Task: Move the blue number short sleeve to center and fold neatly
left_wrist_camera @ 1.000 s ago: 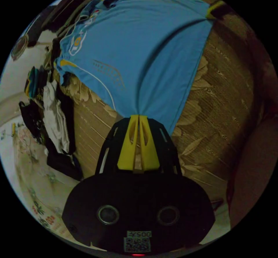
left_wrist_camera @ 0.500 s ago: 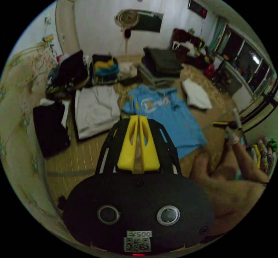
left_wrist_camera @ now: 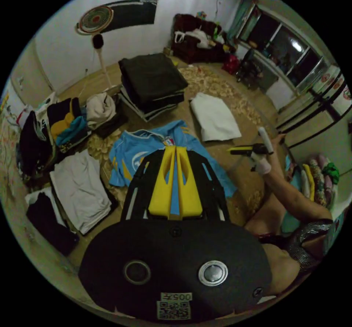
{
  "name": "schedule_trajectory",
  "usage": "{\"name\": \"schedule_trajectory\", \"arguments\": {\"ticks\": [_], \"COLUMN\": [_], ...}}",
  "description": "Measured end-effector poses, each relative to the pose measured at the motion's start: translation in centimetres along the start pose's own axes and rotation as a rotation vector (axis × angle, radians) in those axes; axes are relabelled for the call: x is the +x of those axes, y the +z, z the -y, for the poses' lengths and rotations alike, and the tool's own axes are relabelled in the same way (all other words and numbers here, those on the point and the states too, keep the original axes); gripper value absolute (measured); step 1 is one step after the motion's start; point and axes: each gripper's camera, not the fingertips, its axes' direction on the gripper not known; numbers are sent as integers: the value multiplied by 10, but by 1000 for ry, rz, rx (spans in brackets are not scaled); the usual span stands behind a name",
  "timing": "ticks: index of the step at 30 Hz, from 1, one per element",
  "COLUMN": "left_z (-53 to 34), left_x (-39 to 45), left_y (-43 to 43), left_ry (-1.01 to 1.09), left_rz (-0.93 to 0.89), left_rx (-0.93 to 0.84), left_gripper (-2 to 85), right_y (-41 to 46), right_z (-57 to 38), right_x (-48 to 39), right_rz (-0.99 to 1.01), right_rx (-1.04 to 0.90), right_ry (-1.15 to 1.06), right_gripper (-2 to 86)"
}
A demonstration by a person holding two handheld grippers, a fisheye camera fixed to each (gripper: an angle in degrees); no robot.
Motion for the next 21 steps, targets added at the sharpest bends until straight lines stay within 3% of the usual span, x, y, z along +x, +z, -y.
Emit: {"name": "schedule_trajectory", "arguments": {"ticks": [5, 12, 16, 21], "left_z": [111, 196, 221, 267], "left_x": [-18, -72, -99, -147], "left_y": [53, 184, 236, 256], "left_ry": [69, 185, 182, -4], "left_rz": [129, -65, -279, -306], "left_rx": [-185, -470, -415, -276], "left_gripper": [-7, -7, -6, -7], "right_y": [-9, 18, 52, 43], "right_z": [85, 202, 230, 277], "right_x": [-7, -35, -58, -77], "right_rz": [111, 126, 96, -69], "right_rx": [39, -80, -260, -263], "right_ry": [-44, -222, -275, -202], "right_gripper": [-9, -10, -10, -10]}}
